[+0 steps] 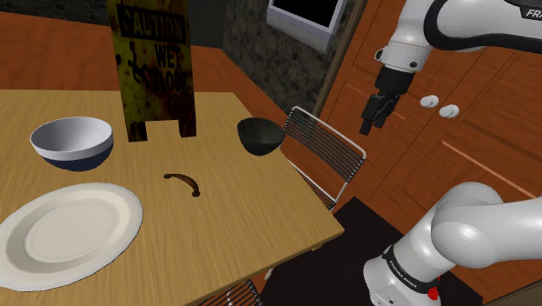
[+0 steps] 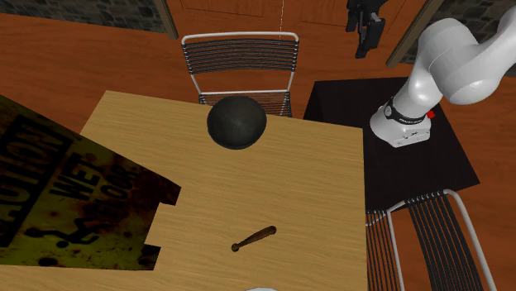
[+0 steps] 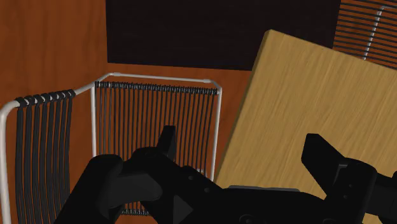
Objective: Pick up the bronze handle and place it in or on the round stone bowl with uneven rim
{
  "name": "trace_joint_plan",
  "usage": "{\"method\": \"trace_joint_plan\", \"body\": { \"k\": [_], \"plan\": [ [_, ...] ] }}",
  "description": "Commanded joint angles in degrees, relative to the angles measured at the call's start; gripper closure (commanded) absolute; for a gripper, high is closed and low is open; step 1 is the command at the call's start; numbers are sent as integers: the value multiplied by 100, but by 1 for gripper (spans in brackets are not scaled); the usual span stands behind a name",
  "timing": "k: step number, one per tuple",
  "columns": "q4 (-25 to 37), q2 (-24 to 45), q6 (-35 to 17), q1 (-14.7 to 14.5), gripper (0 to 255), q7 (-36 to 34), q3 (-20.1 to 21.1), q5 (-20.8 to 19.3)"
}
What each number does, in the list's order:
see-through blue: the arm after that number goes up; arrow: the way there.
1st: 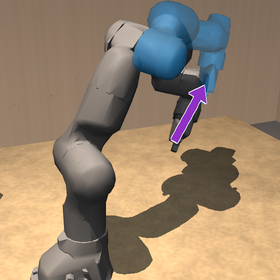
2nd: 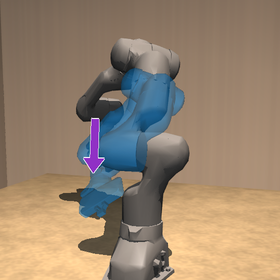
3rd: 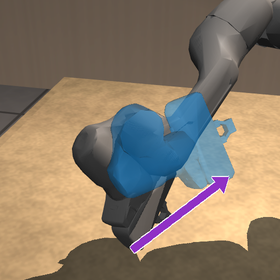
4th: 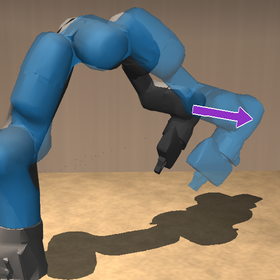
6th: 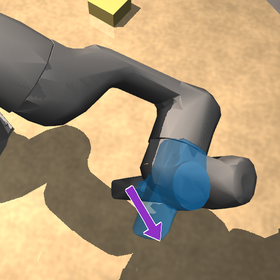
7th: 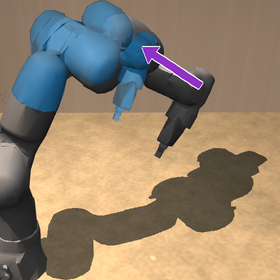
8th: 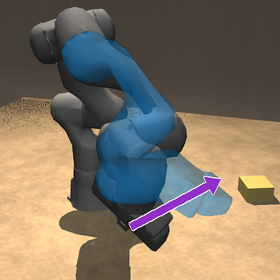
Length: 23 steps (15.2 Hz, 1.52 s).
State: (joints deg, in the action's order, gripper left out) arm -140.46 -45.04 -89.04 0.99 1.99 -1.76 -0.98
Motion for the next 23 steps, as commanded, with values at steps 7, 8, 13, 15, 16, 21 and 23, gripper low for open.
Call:
{"method": "trace_joint_plan", "body": {
  "k": [7,8,13,15,16,21,23],
  "plan": [
    [93,857,-827,-317,0,-340,445,389],
    [132,1015,-959,-364,0,-391,518,443],
    [428,1857,-1577,-580,0,-646,875,649],
    [591,2212,-1799,-656,0,-749,1012,698],
    [682,2393,-1904,-691,0,-801,1080,716],
    [1230,3322,-2362,-857,0,-1079,1401,716],
    [1491,3704,-2511,-923,0,-1200,1517,675]
  ]
}}
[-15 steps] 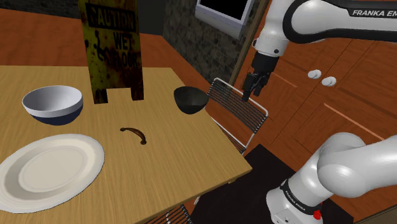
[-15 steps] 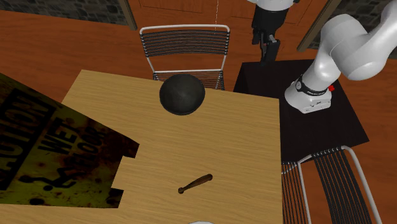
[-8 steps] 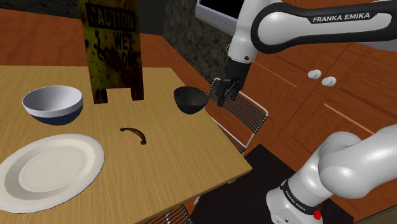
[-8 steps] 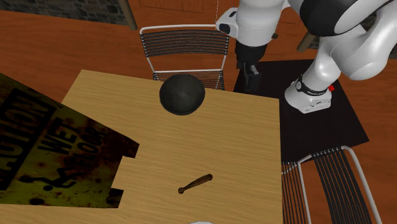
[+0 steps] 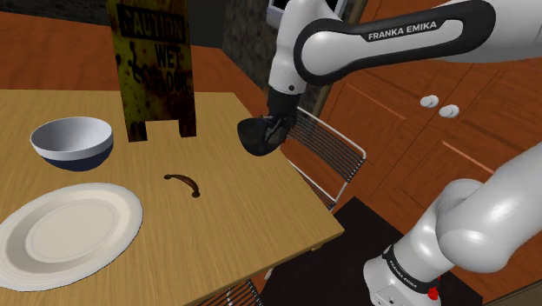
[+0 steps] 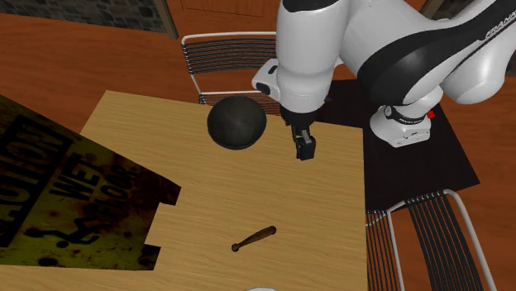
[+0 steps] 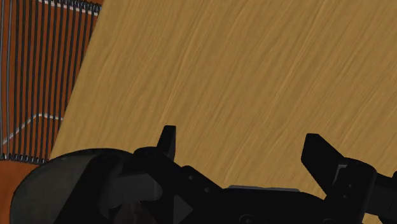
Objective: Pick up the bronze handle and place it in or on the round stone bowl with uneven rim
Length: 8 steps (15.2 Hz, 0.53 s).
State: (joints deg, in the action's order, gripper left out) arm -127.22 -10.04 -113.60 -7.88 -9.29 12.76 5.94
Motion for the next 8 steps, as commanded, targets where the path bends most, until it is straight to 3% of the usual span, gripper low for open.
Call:
{"method": "trace_joint_plan", "body": {
  "k": [1,8],
  "plan": [
    [307,397,-122,-71,0,-135,120,-46],
    [1459,1782,-423,-372,0,-595,418,-394]
  ]
}}
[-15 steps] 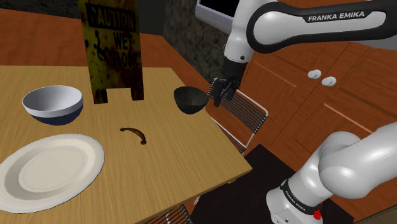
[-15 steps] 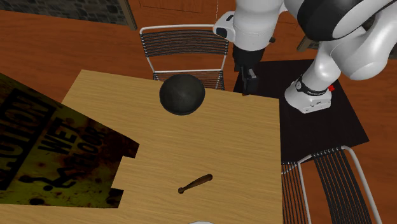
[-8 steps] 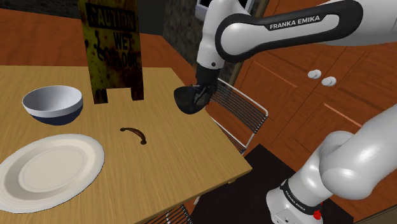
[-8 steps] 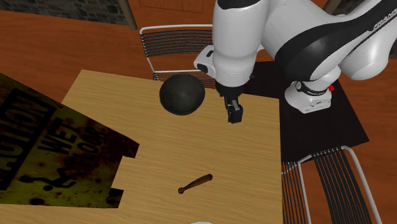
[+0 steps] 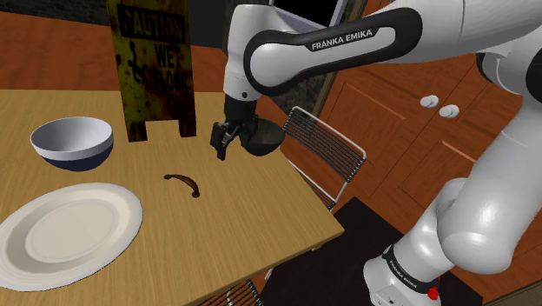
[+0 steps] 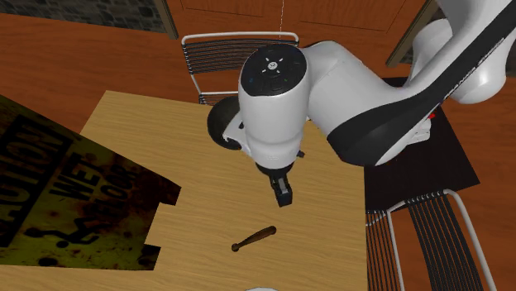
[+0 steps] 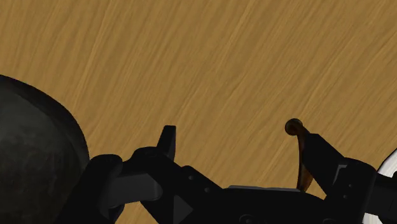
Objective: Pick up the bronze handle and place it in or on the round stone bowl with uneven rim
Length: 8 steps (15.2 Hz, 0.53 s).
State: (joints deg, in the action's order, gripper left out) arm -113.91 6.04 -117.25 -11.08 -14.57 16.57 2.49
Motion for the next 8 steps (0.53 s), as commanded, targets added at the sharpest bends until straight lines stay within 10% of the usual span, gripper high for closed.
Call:
{"method": "trace_joint_plan", "body": {
  "k": [1,8],
  "plan": [
    [320,377,-76,-107,0,-133,66,-114],
    [1890,1839,-5,-600,0,-523,157,-587]
  ]
}}
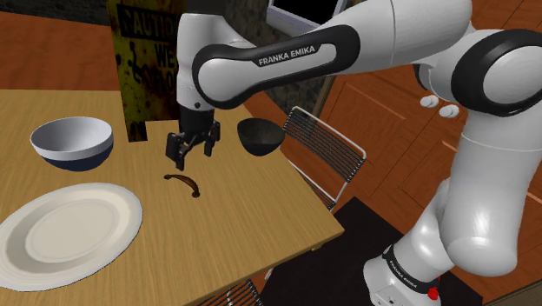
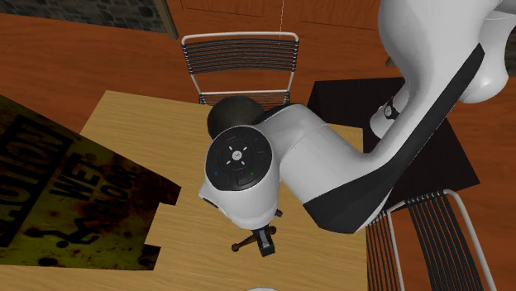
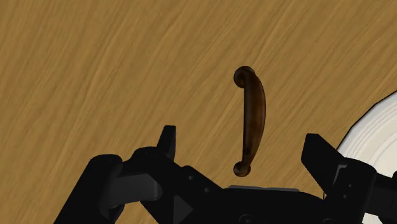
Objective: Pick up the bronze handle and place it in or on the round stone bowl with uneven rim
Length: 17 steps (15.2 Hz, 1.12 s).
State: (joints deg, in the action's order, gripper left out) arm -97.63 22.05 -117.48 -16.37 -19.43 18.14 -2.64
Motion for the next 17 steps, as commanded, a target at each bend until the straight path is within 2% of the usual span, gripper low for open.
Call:
{"method": "trace_joint_plan", "body": {
  "k": [1,2,10,17],
  "plan": [
    [526,456,58,-156,0,-79,0,-139],
    [707,601,89,-215,0,-104,-3,-179],
    [452,829,-387,-257,0,-149,-42,-251],
    [455,830,-385,-258,0,-149,-42,-251]
  ]
}}
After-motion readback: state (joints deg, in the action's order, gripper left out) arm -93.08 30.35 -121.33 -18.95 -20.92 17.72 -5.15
